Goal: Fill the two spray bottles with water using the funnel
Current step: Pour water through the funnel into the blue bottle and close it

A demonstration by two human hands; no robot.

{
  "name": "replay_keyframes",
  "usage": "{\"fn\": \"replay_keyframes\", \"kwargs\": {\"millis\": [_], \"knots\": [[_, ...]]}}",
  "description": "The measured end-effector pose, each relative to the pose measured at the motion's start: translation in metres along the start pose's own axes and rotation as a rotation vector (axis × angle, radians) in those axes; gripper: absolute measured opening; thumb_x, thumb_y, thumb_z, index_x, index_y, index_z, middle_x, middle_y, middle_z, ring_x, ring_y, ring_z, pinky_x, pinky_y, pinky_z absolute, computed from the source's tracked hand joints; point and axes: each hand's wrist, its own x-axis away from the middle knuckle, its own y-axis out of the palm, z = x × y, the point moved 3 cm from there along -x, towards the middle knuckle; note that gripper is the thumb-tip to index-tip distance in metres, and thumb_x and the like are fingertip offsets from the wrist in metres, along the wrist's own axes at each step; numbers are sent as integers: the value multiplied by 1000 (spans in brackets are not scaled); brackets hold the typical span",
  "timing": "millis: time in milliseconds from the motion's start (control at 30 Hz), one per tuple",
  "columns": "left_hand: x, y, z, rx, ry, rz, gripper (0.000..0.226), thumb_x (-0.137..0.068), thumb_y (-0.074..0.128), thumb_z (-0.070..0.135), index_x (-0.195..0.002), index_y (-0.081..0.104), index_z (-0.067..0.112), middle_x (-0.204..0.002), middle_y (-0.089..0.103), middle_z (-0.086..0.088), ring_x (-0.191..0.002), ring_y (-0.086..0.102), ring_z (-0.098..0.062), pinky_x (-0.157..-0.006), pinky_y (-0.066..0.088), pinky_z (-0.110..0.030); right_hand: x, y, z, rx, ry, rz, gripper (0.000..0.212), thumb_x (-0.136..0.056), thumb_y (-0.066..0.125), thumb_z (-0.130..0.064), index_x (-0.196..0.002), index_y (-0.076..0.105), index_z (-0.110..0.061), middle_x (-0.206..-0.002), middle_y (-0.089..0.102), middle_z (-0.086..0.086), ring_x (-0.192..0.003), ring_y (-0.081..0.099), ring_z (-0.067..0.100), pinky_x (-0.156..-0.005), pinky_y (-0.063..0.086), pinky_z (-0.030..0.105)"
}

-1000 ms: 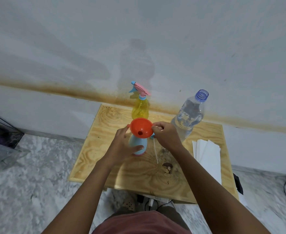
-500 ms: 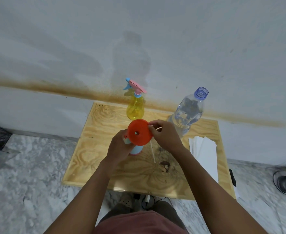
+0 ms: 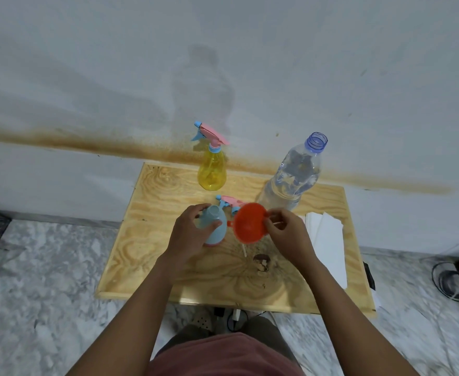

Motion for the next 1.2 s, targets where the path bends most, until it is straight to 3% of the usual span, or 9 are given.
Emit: {"fn": "replay_keyframes", "kwargs": {"millis": [67,200,367,500,667,967,1200], "knots": [[-1,1,-1,-2,-6,7,53,-76,83,36,-124,64,22,-122,64,8,-107,60,-13,-87,54,-34,10,1,26,57,83,0,10,-94,64,-16,-102,65,-22,-88,69,-8,-82,66,6,-69,54,19],[-1,1,1,-4,-4,18,48,-78,82,27,-122,65,20,-121,63,6,-104,58,-13,-86,50,-28,21,8,63,81,218,36,10,-95,63,-19,-104,65,-20,-90,66,-9,-82,63,5,-63,44,12],[-1,1,3,46,-40,1,47,-78,82,28,-121,64,25,-118,61,11,-103,57,-10,-78,45,-17,19,18,85,105,332,68,9,-92,60,-21,-100,64,-23,-93,68,-5,-89,64,14,-78,52,33],[-1,1,3,89,-53,-12,47,-78,82,25,-121,64,22,-120,62,8,-106,57,-12,-78,44,-16,13,25,83,90,372,74,10,-89,61,-25,-98,66,-24,-88,67,-9,-84,63,10,-69,48,30],[-1,0,4,122,-48,-24,43,-78,82,23,-116,63,27,-119,62,7,-105,57,-11,-78,45,-14,8,33,80,69,414,52,17,-86,59,-23,-100,67,-24,-89,69,-9,-85,66,13,-77,57,40],[0,3,2,121,-32,-16,47,-78,83,21,-121,63,22,-121,62,4,-99,57,-5,-74,45,-9,16,22,82,140,344,24,22,-90,61,-33,-109,70,-28,-97,71,-11,-93,67,11,-82,56,38],[2,5,0,-23,0,11,51,-79,80,30,-125,58,25,-123,59,10,-106,57,-11,-87,51,-29,17,19,57,282,170,84,30,-92,59,-34,-122,64,-29,-107,71,-9,-93,66,11,-81,56,36]]}}
